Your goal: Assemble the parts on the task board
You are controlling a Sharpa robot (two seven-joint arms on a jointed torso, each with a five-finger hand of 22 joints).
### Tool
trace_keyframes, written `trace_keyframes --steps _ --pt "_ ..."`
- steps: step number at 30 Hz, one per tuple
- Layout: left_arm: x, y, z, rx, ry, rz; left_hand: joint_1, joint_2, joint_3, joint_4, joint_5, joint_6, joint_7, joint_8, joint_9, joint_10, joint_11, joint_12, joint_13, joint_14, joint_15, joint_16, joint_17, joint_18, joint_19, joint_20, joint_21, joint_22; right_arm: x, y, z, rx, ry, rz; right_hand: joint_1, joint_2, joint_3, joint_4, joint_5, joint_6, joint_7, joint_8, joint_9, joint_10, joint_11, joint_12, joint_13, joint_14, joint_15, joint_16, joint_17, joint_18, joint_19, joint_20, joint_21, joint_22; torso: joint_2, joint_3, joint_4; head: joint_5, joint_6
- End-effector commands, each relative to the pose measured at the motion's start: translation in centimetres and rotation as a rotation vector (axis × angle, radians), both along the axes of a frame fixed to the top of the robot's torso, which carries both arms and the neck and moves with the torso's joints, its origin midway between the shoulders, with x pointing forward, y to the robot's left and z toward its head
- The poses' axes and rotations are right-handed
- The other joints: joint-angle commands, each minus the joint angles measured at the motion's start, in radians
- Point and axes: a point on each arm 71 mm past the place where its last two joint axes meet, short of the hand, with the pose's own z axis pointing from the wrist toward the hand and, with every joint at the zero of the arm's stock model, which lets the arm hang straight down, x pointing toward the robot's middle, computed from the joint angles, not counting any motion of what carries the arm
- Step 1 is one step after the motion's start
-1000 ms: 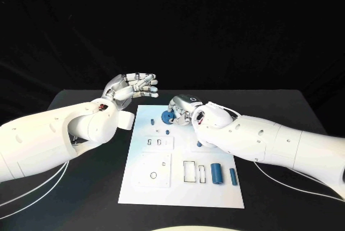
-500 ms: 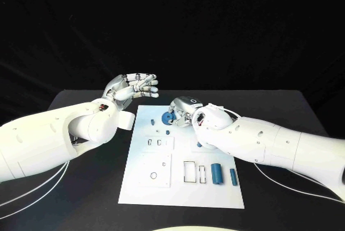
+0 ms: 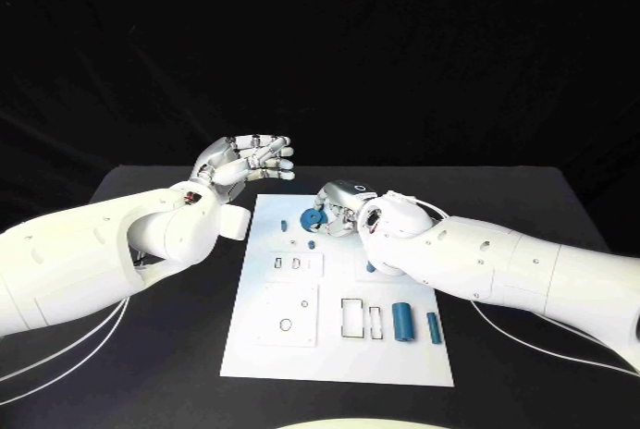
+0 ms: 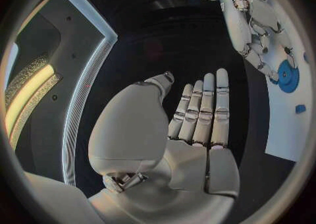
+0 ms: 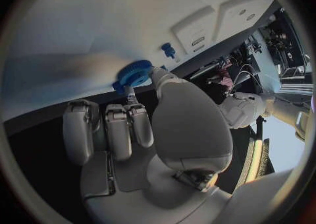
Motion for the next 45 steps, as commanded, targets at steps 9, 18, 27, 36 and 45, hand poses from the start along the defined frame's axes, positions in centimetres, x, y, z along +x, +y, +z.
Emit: trace_keyframes --steps 9,18,27,36,45 --pt "0.0 -0.1 0.1 -0.007 -0.008 -0.014 -0.006 0.000 0.004 -0.001 -0.006 -0.007 0.026 -0.004 0.001 -0.002 0.008 -0.003 0.000 -0.006 -0.001 -0.004 0.002 0.011 -0.006 -0.002 0.004 0.001 0.0 -0.4 -0.3 -0.019 0.032 -0.004 -0.033 0.016 -0.010 -0.001 0.000 0.019 -0.003 0.002 0.003 0.010 0.004 0.003 0.162 0.104 0.006 0.004 0.263 -0.009 0.048 0.005 0.006 0.216 0.000 0.0005 -0.0008 0.000 0.002" --pt "0.1 0.0 0.1 -0.006 -0.010 -0.010 -0.008 0.000 0.004 0.000 -0.006 -0.007 0.026 -0.004 0.002 -0.002 0.008 -0.003 0.000 -0.007 -0.001 -0.005 0.003 0.011 -0.007 -0.001 0.005 0.002 0.0 -1.1 -0.2 0.005 0.017 -0.018 -0.035 0.020 -0.008 -0.003 0.000 0.024 -0.004 0.005 0.004 0.012 0.003 0.004 0.164 0.104 0.006 0.004 0.263 -0.009 0.049 0.005 0.008 0.217 -0.001 0.0003 0.0002 0.000 0.003" --pt "0.3 0.6 0.1 0.000 -0.013 0.006 -0.008 0.000 0.004 0.000 -0.006 -0.007 0.026 -0.004 0.002 -0.003 0.008 -0.003 0.000 -0.008 0.000 -0.006 0.003 0.011 -0.008 -0.001 0.005 0.002 -0.8 -2.7 1.7 0.200 -0.081 -0.032 -0.025 0.017 -0.005 -0.010 0.000 0.026 -0.005 0.005 0.004 0.009 0.002 0.002 0.160 0.104 0.004 0.004 0.263 -0.009 0.050 0.004 0.009 0.218 -0.002 0.0006 -0.0027 0.005 0.009" --pt "0.8 2.6 0.0 0.014 -0.027 0.050 -0.008 -0.001 0.007 -0.003 -0.006 -0.009 0.028 -0.006 0.005 -0.004 0.011 -0.004 0.000 -0.031 0.007 -0.025 0.003 0.009 -0.041 0.006 -0.010 -0.007 -1.7 -6.1 4.2 0.359 -0.072 -0.004 0.012 0.000 0.000 -0.025 0.000 0.032 -0.005 0.009 0.006 -0.037 0.002 -0.029 0.116 0.091 0.004 -0.013 0.208 0.017 -0.006 0.004 -0.115 0.175 -0.010 0.0009 -0.0140 0.006 0.014" --pt "1.9 6.9 -0.1 0.033 -0.047 0.120 -0.012 -0.003 0.013 -0.009 -0.006 -0.024 0.039 -0.016 0.011 -0.028 0.024 -0.007 -0.002 -0.081 0.029 -0.109 -0.010 0.011 -0.131 0.040 -0.098 -0.063 -2.7 -11.9 5.3 0.473 0.043 0.093 0.097 -0.024 0.058 -0.072 0.111 -0.023 0.001 0.061 0.023 -0.414 0.009 -0.296 -0.226 0.004 0.010 -0.116 -0.020 0.085 -0.199 0.010 -0.525 0.028 -0.028 0.0054 -0.0354 0.008 0.009"
